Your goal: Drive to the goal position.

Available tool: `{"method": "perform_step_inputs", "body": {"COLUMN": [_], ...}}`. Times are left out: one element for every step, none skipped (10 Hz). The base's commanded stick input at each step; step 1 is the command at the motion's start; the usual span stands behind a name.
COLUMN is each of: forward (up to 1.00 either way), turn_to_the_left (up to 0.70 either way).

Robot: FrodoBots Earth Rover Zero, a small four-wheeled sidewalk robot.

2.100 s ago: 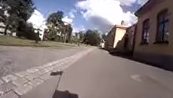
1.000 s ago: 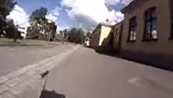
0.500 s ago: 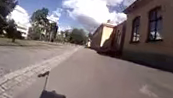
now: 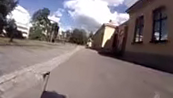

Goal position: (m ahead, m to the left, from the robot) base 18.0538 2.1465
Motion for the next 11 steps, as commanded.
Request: {"method": "perform_step_inputs", "body": {"forward": [0.7,0.7,0.7,0.7,0.7,0.7,0.7,0.7,0.7,0.7,0.7], "turn_to_the_left": [-0.35,-0.35,-0.35,-0.28,0.0,0.0,0.0,0.0,0.0,0.0,0.0]}}
